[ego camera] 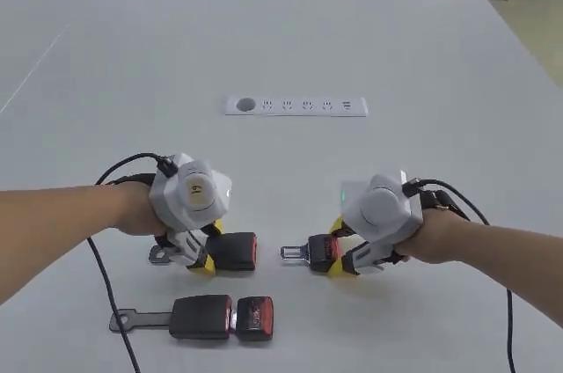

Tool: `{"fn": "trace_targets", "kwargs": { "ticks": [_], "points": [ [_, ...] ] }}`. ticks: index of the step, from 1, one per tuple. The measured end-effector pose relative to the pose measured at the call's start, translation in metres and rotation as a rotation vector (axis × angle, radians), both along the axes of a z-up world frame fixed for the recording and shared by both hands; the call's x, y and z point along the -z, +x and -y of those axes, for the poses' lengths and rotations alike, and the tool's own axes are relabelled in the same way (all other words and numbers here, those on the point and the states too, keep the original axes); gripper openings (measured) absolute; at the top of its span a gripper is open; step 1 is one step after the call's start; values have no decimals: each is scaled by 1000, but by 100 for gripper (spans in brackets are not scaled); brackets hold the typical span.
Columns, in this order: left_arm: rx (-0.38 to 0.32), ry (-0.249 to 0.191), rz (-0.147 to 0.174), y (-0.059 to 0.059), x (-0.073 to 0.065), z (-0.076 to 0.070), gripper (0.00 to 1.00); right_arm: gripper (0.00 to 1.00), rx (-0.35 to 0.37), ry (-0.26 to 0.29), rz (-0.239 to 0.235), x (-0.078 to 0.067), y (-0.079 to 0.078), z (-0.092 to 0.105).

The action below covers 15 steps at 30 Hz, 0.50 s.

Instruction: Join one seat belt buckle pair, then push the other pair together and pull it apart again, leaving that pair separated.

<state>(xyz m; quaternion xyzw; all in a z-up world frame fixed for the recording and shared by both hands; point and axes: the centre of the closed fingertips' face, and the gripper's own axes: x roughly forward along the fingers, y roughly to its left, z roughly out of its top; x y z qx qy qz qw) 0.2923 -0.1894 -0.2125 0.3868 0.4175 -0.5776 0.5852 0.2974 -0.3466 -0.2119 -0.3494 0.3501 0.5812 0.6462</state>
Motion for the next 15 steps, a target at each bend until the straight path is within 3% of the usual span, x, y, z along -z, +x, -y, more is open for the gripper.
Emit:
{"fn": "trace_targets", "kwargs": {
  "ticks": [11,15],
  "points": [
    [2,12,2,5,6,-4,33,32,-7,-4,2,1,0,3],
    [-10,5,0,-2,-1,1,33,32,-11,-8,8,2,0,3]
  ]
}}
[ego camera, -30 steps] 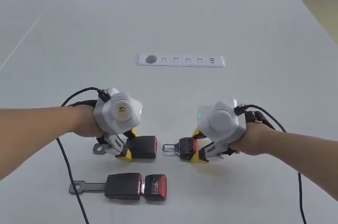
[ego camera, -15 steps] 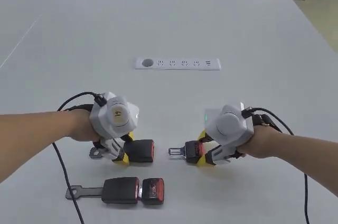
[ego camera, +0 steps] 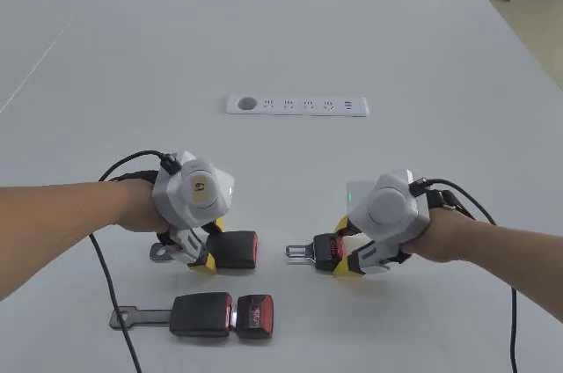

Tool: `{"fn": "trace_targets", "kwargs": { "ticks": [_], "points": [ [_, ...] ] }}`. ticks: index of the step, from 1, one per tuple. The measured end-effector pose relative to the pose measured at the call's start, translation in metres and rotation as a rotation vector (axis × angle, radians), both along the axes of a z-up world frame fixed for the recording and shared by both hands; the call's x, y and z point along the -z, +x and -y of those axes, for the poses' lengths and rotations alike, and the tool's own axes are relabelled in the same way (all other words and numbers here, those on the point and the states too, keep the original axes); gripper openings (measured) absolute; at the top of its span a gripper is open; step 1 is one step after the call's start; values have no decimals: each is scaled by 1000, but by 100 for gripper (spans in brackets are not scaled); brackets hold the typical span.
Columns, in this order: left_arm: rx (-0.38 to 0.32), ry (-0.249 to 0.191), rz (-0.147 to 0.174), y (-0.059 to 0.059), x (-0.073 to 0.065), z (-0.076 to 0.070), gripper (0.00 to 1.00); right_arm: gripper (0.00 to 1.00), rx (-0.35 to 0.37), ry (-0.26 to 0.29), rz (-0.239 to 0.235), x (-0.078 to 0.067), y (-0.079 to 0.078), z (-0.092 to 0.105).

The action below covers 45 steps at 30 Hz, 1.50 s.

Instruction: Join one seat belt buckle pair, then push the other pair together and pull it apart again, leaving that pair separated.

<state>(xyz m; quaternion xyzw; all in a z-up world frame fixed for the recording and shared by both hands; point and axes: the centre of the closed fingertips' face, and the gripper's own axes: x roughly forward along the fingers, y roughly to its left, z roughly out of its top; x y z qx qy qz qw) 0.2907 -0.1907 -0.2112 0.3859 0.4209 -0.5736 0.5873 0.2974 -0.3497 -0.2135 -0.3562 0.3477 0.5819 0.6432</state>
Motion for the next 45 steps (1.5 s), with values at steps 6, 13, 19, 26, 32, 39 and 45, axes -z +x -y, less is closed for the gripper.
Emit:
{"fn": "trace_targets", "kwargs": {
  "ticks": [6,13,19,26,32,39,45],
  "points": [
    [0,-3,-1,2,1,0,33,32,-5,1,-2,2,-1,0],
    [2,-1,0,2,3,-1,33,33,1,-2,-4,1,-2,0],
    [-1,2,-23,-1,2,0,36,40,1,-13,28,-2,0,0],
    [-13,14,-13,-3,-3,0,39,47,0,-28,36,-3,-1,4],
    [-103,-33,-6,4,-11,-10,40,50,0,-28,36,-6,-6,9],
    [-182,-66,4,1,-12,-33,43,51,15,-26,39,-16,-14,15],
    [-243,-84,1,-16,-21,-51,44,53,33,-20,48,-20,-21,22]
  ]
}}
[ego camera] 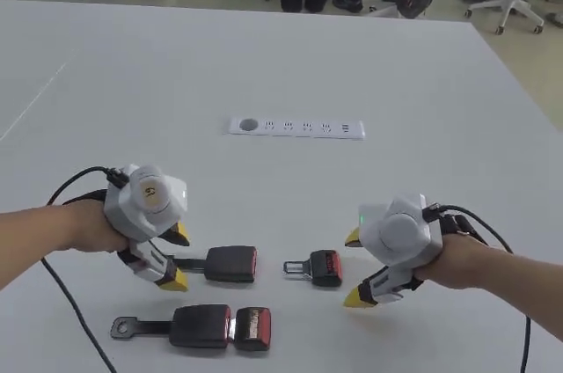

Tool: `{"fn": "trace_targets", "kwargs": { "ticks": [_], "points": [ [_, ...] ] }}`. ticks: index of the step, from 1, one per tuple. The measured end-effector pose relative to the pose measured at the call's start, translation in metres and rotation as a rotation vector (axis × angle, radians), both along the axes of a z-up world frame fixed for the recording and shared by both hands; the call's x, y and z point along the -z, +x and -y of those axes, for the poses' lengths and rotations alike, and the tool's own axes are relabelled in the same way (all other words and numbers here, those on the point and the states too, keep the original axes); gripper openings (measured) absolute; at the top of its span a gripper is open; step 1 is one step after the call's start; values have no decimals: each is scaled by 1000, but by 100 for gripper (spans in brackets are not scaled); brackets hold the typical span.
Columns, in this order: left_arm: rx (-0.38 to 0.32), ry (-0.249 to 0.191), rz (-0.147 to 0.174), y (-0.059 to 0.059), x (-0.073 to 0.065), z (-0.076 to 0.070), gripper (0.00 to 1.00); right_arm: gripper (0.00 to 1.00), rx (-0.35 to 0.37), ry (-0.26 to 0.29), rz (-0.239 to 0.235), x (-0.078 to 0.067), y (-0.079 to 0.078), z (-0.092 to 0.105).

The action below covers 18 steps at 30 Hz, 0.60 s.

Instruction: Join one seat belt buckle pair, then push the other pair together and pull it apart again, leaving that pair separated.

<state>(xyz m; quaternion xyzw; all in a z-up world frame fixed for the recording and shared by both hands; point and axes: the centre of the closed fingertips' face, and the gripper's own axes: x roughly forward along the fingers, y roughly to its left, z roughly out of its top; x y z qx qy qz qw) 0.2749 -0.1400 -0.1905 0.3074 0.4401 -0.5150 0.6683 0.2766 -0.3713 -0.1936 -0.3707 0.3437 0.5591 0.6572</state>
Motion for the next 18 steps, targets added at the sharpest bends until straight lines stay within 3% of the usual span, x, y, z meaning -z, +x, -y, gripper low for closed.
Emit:
{"fn": "trace_targets", "kwargs": {
  "ticks": [1,5,7,11,13,18],
  "points": [
    [-10,-3,-3,-5,-2,-2,45,53,5,2,-1,2,1,1],
    [-37,-16,0,-4,6,-22,46,55,27,13,-3,-2,-6,3],
    [-59,-32,7,-14,-4,-20,47,56,35,20,-3,-2,-9,3],
    [-107,-67,16,-16,-3,-34,49,57,50,33,1,-6,-15,4],
    [-133,-96,23,-25,-11,-32,50,57,63,42,1,-10,-20,4],
    [-208,-162,47,-31,-17,-41,52,59,101,75,5,-11,-25,7]
  ]
}}
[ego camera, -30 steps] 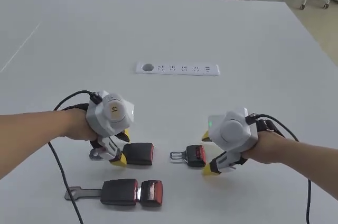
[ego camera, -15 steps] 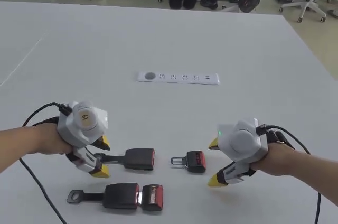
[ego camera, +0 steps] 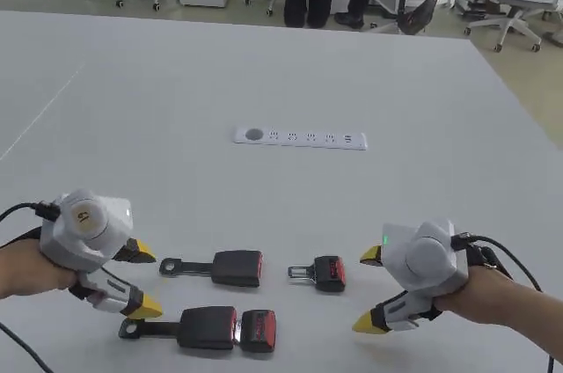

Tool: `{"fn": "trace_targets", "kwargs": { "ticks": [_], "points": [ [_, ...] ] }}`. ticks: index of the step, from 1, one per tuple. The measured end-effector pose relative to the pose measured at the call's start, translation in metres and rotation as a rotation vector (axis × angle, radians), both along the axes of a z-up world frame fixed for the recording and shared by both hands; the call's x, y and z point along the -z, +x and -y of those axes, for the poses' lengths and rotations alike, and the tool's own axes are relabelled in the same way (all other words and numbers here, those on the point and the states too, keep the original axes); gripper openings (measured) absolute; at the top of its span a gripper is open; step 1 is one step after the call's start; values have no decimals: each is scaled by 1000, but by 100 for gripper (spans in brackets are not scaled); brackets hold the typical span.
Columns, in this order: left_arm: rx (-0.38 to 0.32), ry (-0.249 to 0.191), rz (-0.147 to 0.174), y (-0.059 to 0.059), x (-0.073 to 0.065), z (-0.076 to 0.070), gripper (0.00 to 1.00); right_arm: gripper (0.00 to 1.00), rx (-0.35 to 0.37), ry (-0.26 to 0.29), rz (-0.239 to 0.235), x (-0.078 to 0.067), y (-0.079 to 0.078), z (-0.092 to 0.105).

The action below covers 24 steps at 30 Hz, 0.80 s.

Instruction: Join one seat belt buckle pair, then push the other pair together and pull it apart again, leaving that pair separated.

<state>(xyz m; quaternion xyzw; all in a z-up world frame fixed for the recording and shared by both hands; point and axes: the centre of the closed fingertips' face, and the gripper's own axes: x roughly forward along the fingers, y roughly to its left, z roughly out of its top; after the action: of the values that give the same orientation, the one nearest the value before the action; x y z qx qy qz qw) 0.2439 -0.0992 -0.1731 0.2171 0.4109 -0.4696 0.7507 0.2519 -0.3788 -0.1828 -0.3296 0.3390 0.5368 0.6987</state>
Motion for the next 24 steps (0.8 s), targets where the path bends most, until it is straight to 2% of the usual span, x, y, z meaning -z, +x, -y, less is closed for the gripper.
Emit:
{"fn": "trace_targets", "kwargs": {
  "ticks": [2,3,7,10,11,12,15,17,19,22,24],
  "points": [
    [-19,-19,13,-2,1,-6,54,60,25,25,-1,1,0,1],
    [-28,-30,18,-5,1,-9,55,60,33,32,-2,-3,-3,0],
    [-66,-79,61,-18,-9,-6,59,61,79,88,8,-6,-8,-1],
    [-102,-120,100,-19,-5,-13,63,62,110,129,27,-11,-14,-3],
    [-113,-131,101,-22,-4,-13,64,63,129,152,34,-15,-18,-5],
    [-124,-145,121,-27,-8,-8,66,63,137,160,31,-16,-19,-5],
    [-171,-171,139,-35,-10,-4,70,67,188,205,44,-13,-24,-4],
    [-197,-186,169,-35,-7,-7,72,70,233,250,52,-15,-27,-6],
    [-231,-207,182,-38,-9,-4,74,75,257,267,59,-15,-29,-4],
    [-252,-233,201,-37,2,-12,79,79,289,300,79,-16,-34,-5],
    [-262,-244,207,-40,-1,-9,81,82,299,322,84,-17,-37,-6]
  ]
}}
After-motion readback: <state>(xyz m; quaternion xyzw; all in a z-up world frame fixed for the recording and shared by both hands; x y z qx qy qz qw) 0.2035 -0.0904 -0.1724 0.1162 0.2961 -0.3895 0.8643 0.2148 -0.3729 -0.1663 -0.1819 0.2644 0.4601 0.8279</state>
